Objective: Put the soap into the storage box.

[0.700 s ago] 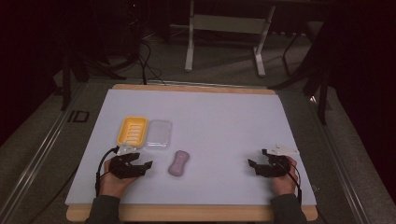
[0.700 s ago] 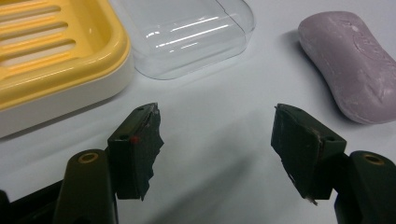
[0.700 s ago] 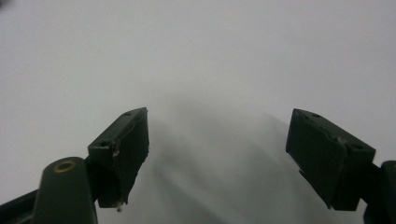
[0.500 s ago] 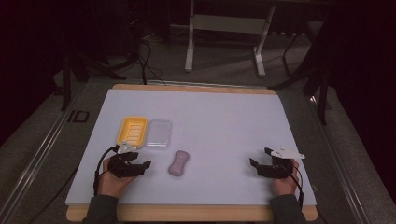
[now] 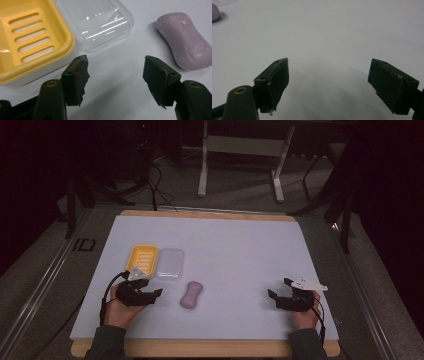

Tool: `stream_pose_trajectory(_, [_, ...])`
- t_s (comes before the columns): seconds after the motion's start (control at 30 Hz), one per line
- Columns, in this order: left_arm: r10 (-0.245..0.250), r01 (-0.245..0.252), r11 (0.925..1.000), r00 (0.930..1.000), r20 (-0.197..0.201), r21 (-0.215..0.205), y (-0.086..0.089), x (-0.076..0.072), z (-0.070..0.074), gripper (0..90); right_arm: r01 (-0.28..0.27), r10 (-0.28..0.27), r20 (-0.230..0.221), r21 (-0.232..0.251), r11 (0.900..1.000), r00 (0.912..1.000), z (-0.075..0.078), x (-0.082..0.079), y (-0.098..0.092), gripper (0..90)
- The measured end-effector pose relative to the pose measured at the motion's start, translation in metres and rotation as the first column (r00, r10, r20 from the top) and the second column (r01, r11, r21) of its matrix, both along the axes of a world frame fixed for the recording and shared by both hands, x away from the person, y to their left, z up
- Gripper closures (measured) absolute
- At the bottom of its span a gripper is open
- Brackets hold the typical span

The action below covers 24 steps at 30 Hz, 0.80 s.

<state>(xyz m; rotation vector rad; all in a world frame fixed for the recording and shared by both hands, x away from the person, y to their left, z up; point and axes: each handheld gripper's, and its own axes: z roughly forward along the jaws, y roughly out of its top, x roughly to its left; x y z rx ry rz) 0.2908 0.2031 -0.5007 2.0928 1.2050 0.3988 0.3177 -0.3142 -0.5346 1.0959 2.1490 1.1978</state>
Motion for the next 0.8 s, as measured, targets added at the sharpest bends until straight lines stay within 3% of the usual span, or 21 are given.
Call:
stream_pose_trajectory(0.37, [-0.025, 0.025, 0.9991, 0.9997, 0.001, 0.035, -0.014, 0.004, 0.009, 40.1, -0.003, 0.004, 0.005, -0.022, 1.000, 1.0000, 0.000, 0.000, 0.002, 16.9])
stream_pose_trajectory(0.8, [-0.058, 0.058, 0.9968, 0.9982, -0.014, 0.055, -0.028, 0.013, 0.024, 38.9, -0.001, 0.001, 0.006, -0.013, 1.000, 1.0000, 0.000, 0.000, 0.001, 16.9])
